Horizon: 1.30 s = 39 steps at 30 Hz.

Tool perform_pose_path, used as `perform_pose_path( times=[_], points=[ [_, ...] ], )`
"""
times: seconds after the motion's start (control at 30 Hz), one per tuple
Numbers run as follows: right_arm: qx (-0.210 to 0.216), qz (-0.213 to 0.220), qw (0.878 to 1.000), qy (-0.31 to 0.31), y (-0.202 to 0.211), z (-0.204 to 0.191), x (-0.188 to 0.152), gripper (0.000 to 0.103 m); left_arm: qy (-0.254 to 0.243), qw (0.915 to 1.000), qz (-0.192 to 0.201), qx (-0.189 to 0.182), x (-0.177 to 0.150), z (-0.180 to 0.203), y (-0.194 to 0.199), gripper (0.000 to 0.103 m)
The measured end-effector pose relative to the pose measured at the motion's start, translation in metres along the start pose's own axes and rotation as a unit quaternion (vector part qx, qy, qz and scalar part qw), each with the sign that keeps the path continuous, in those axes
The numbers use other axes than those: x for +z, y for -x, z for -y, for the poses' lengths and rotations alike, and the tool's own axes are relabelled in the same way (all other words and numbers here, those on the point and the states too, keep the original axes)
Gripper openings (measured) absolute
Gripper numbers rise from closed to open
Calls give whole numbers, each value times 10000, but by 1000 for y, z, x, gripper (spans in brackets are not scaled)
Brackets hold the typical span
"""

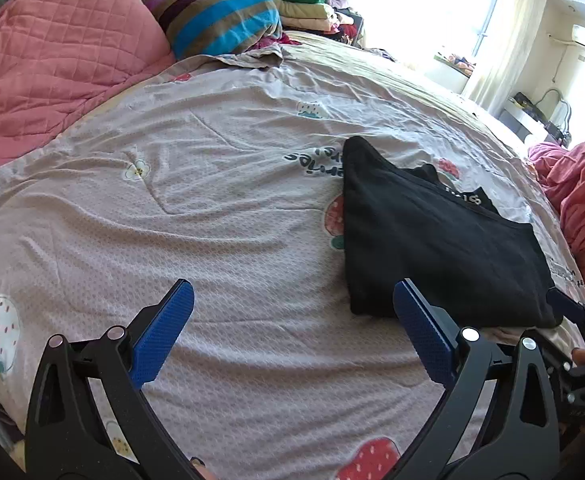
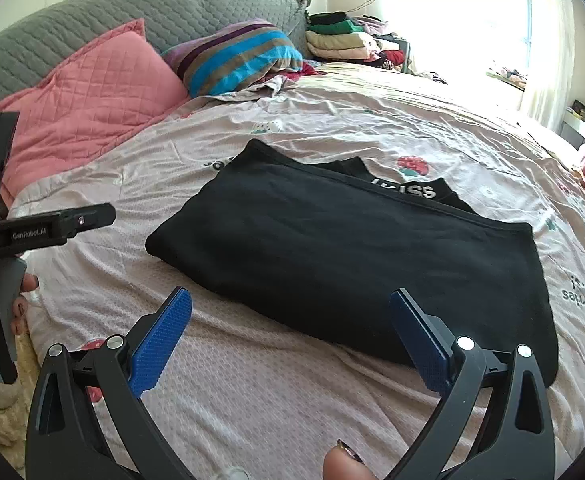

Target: Fold small clothes

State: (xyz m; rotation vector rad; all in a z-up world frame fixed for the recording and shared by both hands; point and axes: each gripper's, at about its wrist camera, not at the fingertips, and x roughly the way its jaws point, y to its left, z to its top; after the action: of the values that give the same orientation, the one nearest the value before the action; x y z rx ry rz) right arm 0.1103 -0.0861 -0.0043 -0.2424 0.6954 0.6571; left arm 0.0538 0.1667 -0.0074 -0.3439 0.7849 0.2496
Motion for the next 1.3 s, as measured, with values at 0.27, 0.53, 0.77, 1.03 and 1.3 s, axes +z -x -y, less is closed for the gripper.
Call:
perform_pose_path(
  times=[0.27, 0.53, 0.77, 1.03, 1.3],
  points=[
    [-13, -164, 9990, 404, -32, -23, 3, 98, -68, 9997, -153, 181, 13, -8, -22, 94],
    [-167, -229, 9955, 901, -60, -49, 9, 99, -227, 9988, -247, 357, 34, -9, -41, 94],
    [-401, -406, 9881, 1429, -88, -71, 10, 99, -307, 9981, -310, 426, 50, -10, -53, 94],
    [-745, -354, 9779, 1921, -115, -88, 16, 99, -213, 9977, -422, 483, 54, -17, -67, 94],
    [-775, -352, 9775, 1929, -128, -89, 24, 99, -3, 9976, -571, 379, 55, -18, -85, 94]
  ],
)
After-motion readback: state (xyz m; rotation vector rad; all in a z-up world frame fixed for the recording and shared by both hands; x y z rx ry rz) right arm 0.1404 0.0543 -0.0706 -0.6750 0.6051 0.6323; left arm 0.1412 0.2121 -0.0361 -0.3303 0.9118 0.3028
